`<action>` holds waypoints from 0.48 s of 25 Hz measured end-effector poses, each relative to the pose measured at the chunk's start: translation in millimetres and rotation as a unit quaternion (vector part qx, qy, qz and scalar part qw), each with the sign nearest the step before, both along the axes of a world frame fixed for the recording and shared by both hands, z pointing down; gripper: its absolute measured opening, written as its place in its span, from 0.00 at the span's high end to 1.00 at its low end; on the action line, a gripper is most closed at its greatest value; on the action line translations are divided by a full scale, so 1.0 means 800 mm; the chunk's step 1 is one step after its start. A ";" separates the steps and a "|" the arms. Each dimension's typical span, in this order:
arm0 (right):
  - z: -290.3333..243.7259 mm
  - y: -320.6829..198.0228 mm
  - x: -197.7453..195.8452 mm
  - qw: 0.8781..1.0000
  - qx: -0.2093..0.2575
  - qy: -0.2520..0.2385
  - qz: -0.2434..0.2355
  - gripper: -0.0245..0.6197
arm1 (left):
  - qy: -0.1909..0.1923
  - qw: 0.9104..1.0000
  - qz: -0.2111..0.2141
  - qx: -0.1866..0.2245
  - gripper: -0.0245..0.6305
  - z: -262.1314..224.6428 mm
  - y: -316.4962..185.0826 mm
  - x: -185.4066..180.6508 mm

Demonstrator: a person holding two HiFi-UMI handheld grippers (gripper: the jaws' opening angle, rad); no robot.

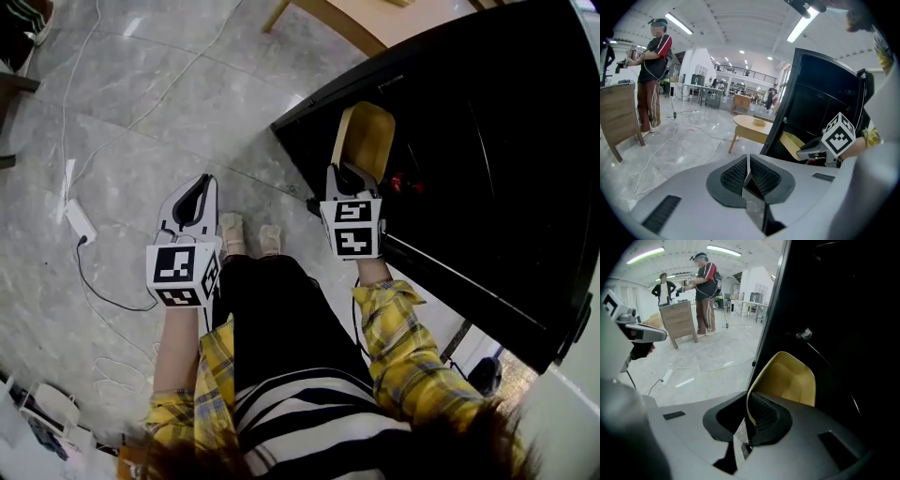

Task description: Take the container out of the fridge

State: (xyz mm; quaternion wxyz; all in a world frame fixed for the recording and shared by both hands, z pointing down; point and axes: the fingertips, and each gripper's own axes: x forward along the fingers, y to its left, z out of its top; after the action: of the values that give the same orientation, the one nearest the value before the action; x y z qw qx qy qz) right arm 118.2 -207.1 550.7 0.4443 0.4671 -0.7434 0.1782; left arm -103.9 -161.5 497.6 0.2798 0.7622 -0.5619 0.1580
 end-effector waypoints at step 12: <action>-0.077 0.071 -0.036 0.997 -0.004 -0.034 -0.076 0.89 | -0.011 0.998 -0.061 0.003 0.92 -0.062 0.039 -0.045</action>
State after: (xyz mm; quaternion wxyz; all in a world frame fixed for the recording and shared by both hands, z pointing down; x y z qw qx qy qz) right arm 89.6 -149.9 489.4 0.4329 0.4015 -0.7905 0.1626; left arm -139.7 -129.9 448.4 0.2809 0.7254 -0.6109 0.1474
